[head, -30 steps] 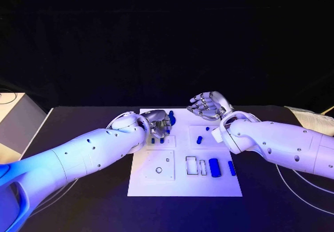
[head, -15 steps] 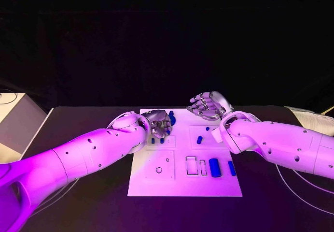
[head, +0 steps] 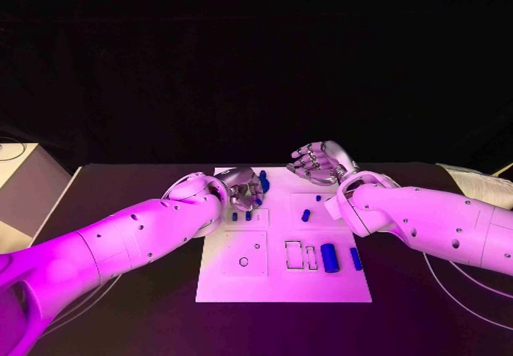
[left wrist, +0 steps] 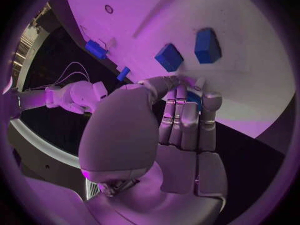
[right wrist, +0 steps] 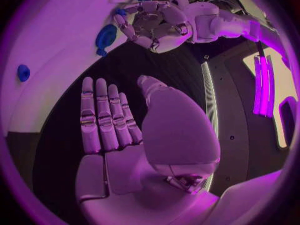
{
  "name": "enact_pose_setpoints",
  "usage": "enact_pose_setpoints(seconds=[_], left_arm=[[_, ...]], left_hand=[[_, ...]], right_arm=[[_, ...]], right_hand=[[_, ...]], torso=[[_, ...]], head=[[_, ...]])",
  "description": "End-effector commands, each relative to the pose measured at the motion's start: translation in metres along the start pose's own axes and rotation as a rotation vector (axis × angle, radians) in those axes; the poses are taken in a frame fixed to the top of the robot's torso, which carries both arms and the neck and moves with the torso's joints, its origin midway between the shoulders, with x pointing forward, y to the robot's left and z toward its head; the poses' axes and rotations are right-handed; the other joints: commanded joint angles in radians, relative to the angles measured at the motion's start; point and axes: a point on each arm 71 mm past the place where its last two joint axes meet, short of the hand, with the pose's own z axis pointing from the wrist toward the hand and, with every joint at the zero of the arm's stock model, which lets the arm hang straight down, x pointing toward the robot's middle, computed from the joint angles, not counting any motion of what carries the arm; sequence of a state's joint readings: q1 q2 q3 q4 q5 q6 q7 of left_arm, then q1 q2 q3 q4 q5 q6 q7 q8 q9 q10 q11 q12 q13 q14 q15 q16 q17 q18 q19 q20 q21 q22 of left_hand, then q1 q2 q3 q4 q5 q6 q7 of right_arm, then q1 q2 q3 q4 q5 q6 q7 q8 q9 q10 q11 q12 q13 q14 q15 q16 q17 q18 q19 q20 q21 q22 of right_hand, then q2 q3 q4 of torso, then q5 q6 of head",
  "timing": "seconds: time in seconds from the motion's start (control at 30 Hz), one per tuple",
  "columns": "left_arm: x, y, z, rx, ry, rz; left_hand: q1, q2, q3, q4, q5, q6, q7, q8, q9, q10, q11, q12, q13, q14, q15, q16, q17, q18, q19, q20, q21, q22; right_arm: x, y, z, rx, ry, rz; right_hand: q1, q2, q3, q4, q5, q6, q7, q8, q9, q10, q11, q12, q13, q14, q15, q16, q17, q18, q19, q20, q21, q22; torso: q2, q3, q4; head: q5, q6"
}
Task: Assemble the parts on the task board
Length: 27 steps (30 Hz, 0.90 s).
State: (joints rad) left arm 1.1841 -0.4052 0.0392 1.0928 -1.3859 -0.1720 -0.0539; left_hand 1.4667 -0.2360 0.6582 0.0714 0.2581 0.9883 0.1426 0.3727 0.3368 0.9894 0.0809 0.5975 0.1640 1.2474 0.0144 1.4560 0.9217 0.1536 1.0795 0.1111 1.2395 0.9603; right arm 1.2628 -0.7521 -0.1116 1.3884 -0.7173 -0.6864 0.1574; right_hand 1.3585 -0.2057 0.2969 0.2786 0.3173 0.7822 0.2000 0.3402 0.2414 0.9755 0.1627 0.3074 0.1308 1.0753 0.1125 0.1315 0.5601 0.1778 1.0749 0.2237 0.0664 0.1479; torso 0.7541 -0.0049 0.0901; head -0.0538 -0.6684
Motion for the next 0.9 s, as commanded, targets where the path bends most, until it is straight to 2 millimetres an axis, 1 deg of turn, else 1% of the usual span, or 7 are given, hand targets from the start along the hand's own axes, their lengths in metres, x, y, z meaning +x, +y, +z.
enact_pose_setpoints(seconds=[0.03,0.2,0.4,0.5,0.73,0.9], left_arm=[[-0.003,0.000,-0.002,0.006,-0.028,-0.077],[-0.008,0.005,-0.007,-0.011,-0.025,-0.132],[-0.016,0.015,-0.016,-0.047,0.001,-0.178],[-0.019,0.019,-0.019,-0.061,0.009,-0.182],[-0.026,0.027,-0.025,-0.086,0.015,-0.175],[-0.029,0.034,-0.027,-0.106,0.030,-0.143]], left_hand=[[-0.013,0.000,-0.001,-0.004,-0.004,0.004,0.000,-0.004,0.005,0.008,-0.002,-0.007,-0.001,0.006,0.001,0.003,-0.001,-0.006,-0.001,0.002,0.001,-0.001],[-0.017,0.000,-0.002,-0.004,-0.004,0.005,0.000,-0.007,0.006,0.011,-0.001,-0.012,-0.002,0.006,0.001,0.003,-0.001,-0.006,-0.002,0.003,0.000,-0.002],[-0.024,-0.003,-0.006,-0.004,-0.004,0.006,0.001,-0.010,0.007,0.014,-0.001,-0.020,-0.004,0.006,0.002,0.003,-0.003,-0.006,-0.002,0.004,-0.001,-0.003],[-0.031,-0.004,-0.010,-0.003,-0.005,0.008,0.000,-0.013,0.009,0.017,-0.001,-0.026,-0.005,0.005,0.002,0.003,-0.005,-0.006,-0.002,0.005,-0.003,-0.004],[-0.037,-0.005,-0.014,-0.002,-0.005,0.010,0.000,-0.015,0.010,0.019,-0.001,-0.032,-0.006,0.003,0.003,0.003,-0.009,-0.006,-0.003,0.006,-0.005,-0.005],[-0.037,-0.005,-0.014,-0.002,-0.004,0.012,-0.001,-0.015,0.011,0.021,-0.002,-0.033,-0.006,0.005,0.002,0.003,-0.005,-0.006,0.001,0.006,-0.003,-0.001]], right_arm=[[0.001,0.002,0.000,-0.017,0.015,0.000],[0.001,0.001,0.000,-0.016,0.014,-0.001],[-0.001,0.000,0.000,-0.014,0.012,-0.002],[-0.001,0.000,-0.001,-0.013,0.011,-0.003],[-0.002,-0.001,-0.001,-0.012,0.010,-0.004],[-0.002,-0.002,-0.001,-0.011,0.009,-0.004]], right_hand=[[0.009,-0.005,0.003,0.000,0.004,-0.007,0.038,0.006,-0.001,0.002,0.008,-0.005,-0.001,0.003,0.005,-0.003,-0.001,0.006,-0.006,0.002,0.001,-0.001],[0.009,-0.005,0.003,0.000,0.004,-0.007,0.038,0.006,-0.001,0.002,0.008,-0.005,-0.001,0.003,0.005,-0.003,-0.001,0.006,-0.006,0.002,0.001,-0.001],[0.009,-0.005,0.003,0.000,0.004,-0.007,0.038,0.006,-0.001,0.002,0.008,-0.005,-0.001,0.003,0.005,-0.003,-0.001,0.006,-0.006,0.002,0.001,-0.001],[0.009,-0.005,0.003,0.000,0.004,-0.007,0.038,0.006,-0.001,0.002,0.008,-0.005,-0.001,0.003,0.005,-0.003,-0.001,0.006,-0.006,0.002,0.001,-0.001],[0.009,-0.005,0.003,0.000,0.004,-0.007,0.038,0.006,-0.001,0.002,0.008,-0.005,-0.001,0.003,0.005,-0.003,-0.001,0.006,-0.006,0.002,0.001,-0.001],[0.008,-0.005,0.005,0.000,0.004,-0.007,0.038,0.007,-0.002,0.003,0.008,-0.005,-0.006,0.005,0.005,-0.005,-0.005,0.006,-0.006,0.002,0.002,-0.005]], torso=[[0.001,-0.0003,-0.0003],[-0.001,-0.0011,0.0014],[-0.003,-0.0004,0.0028],[-0.003,-0.0008,0.0034],[0.000,-0.0010,0.0003],[-0.001,-0.0003,0.0016]], head=[[-0.001,0.000],[-0.004,0.000],[-0.004,-0.002],[-0.003,-0.004],[-0.002,-0.002],[-0.002,-0.004]])
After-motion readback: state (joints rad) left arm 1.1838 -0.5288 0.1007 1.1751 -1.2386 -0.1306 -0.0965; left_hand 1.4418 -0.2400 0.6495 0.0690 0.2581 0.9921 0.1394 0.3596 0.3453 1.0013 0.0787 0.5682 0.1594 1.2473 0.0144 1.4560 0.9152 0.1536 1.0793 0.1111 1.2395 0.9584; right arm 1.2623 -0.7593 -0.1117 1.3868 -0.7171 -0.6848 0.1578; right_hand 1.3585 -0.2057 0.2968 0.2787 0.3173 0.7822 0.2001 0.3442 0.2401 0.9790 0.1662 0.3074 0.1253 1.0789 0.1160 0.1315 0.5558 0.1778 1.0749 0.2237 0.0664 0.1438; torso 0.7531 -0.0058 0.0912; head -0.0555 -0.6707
